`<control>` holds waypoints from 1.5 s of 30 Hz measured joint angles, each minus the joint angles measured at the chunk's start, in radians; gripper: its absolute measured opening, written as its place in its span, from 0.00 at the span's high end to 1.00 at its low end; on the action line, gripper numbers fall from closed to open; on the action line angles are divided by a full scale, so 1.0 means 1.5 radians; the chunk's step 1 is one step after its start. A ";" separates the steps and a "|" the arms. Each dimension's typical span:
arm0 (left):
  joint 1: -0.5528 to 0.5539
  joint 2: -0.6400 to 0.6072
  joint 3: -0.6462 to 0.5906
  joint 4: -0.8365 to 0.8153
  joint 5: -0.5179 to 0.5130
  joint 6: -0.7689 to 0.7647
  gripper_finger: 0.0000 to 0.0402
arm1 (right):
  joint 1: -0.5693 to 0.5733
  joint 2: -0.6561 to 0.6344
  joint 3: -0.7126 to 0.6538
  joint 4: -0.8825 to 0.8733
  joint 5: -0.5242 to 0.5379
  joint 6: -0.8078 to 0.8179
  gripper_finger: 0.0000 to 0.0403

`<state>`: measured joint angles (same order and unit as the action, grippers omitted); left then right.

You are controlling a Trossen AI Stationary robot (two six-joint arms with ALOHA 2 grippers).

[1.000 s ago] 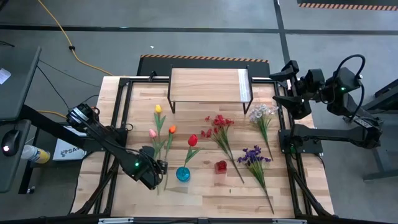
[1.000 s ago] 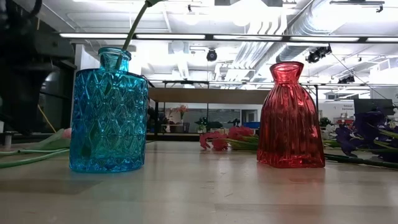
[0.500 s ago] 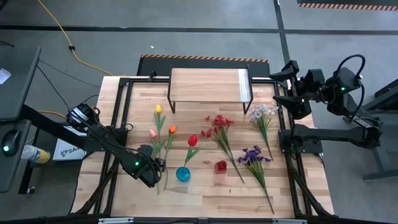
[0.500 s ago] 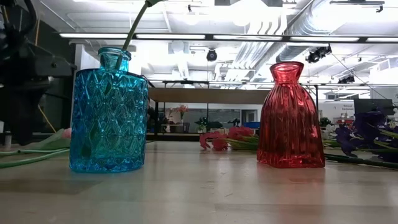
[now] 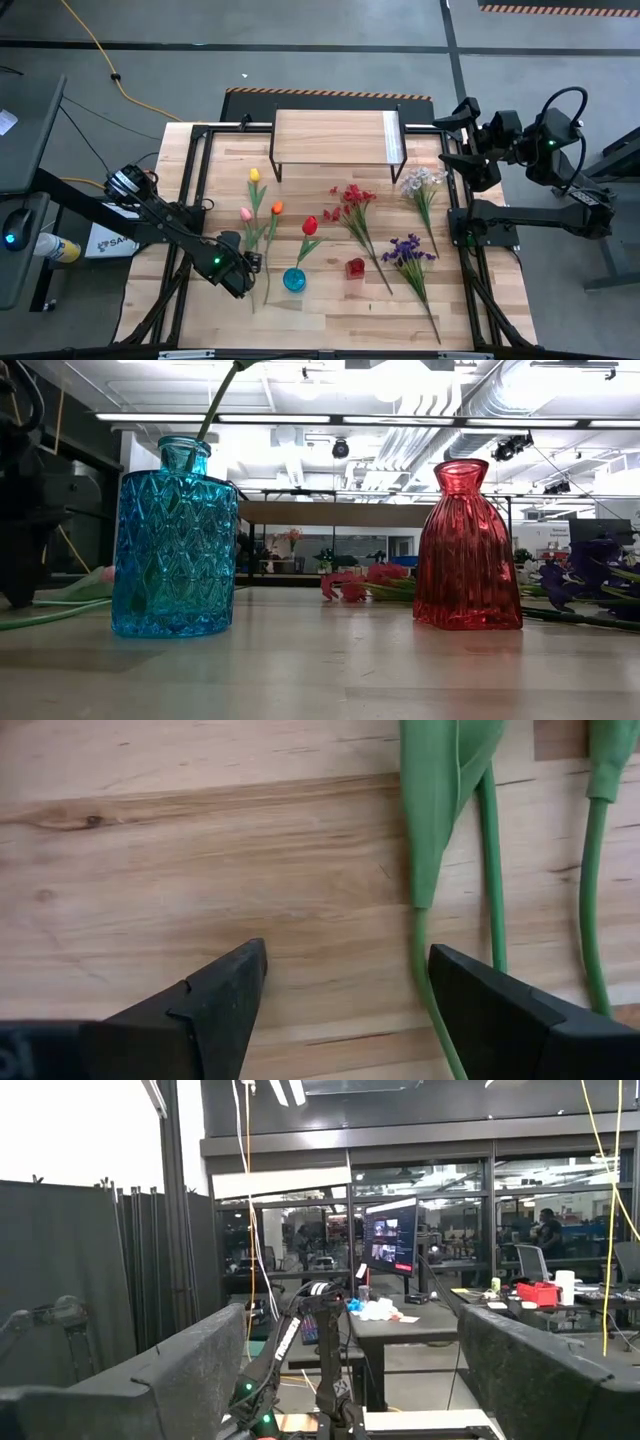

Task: Pick and place flowers into a vace then onto a shelf
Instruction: Put the pink tulip into the blue transparent vase

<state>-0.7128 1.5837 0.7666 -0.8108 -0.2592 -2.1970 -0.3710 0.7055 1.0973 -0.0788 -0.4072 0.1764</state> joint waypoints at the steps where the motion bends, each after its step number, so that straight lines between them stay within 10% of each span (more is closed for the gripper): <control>1: 0.000 0.000 0.000 0.000 0.000 -0.001 0.21 | 0.000 0.000 0.000 0.000 0.000 0.000 0.12; 11: 0.000 0.001 -0.001 -0.003 0.017 -0.022 0.24 | 0.000 0.000 0.000 0.000 0.000 0.004 0.12; 45: 0.000 0.003 -0.001 -0.025 0.021 -0.062 0.95 | 0.000 0.001 0.000 0.000 0.000 0.004 0.12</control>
<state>-0.7132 1.5875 0.7650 -0.8485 -0.2279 -2.2900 -0.3710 0.7067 1.0973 -0.0784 -0.4072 0.1825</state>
